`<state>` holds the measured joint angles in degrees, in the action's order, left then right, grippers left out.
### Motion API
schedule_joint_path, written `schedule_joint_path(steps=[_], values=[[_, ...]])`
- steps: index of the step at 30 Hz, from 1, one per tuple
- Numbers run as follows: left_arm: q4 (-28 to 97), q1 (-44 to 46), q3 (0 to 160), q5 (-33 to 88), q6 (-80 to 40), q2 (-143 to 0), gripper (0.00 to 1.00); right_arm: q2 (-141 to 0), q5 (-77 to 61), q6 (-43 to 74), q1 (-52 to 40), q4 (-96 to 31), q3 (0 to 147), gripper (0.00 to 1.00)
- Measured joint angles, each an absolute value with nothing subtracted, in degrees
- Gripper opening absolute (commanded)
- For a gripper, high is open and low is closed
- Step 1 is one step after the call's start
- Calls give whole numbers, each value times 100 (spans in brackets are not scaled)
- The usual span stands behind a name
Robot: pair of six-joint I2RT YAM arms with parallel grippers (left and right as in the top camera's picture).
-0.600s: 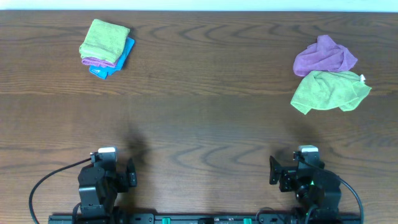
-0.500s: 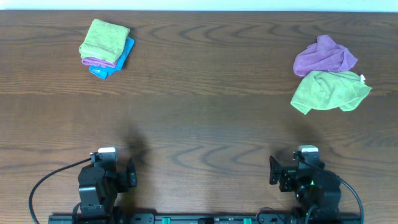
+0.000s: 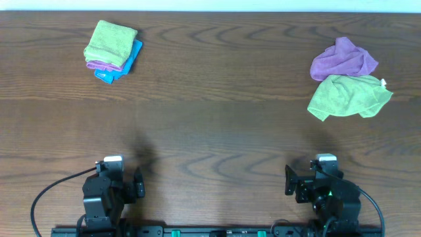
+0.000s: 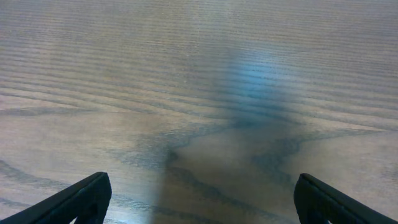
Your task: Fold the cloth
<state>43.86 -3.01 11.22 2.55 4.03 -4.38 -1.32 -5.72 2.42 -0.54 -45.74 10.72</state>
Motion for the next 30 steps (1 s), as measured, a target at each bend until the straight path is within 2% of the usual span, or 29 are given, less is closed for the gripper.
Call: schedule_joint_path(steps=[30], values=[[4386, -301, 1122, 255, 403, -438, 95, -132, -506, 235, -54, -4574, 1072, 99]])
